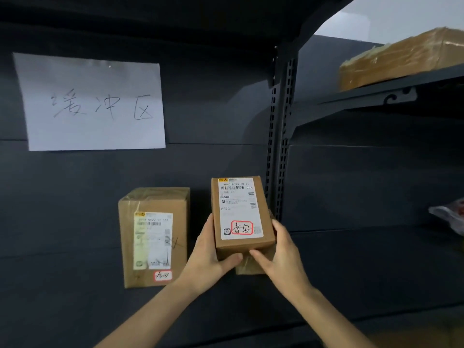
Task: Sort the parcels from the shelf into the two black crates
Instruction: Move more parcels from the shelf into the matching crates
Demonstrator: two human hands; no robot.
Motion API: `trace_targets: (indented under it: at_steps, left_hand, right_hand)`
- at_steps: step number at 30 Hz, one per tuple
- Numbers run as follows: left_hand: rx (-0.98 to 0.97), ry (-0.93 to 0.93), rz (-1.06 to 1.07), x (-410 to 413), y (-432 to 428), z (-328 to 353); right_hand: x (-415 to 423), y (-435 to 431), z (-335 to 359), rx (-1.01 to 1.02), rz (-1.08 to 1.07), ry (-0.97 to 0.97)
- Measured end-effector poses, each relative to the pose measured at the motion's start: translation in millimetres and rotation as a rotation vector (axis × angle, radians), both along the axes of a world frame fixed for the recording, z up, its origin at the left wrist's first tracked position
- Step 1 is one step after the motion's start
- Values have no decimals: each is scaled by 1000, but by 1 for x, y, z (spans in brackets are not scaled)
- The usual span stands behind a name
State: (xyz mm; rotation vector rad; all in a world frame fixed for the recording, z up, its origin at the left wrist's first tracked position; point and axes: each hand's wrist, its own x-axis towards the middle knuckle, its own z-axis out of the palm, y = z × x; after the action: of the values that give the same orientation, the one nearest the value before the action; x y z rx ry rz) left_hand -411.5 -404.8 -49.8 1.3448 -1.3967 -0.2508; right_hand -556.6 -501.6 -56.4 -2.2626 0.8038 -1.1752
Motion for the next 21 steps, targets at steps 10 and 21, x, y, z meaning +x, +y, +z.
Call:
trace_targets:
  at_steps: [10,21]
  left_hand:
    - [91,-45,102,12,49,-44]
    - [231,-61,210,40,57,-65]
  right_hand:
    - [13,41,-44,-4,0,95]
    - [31,52,-56,153,64,186]
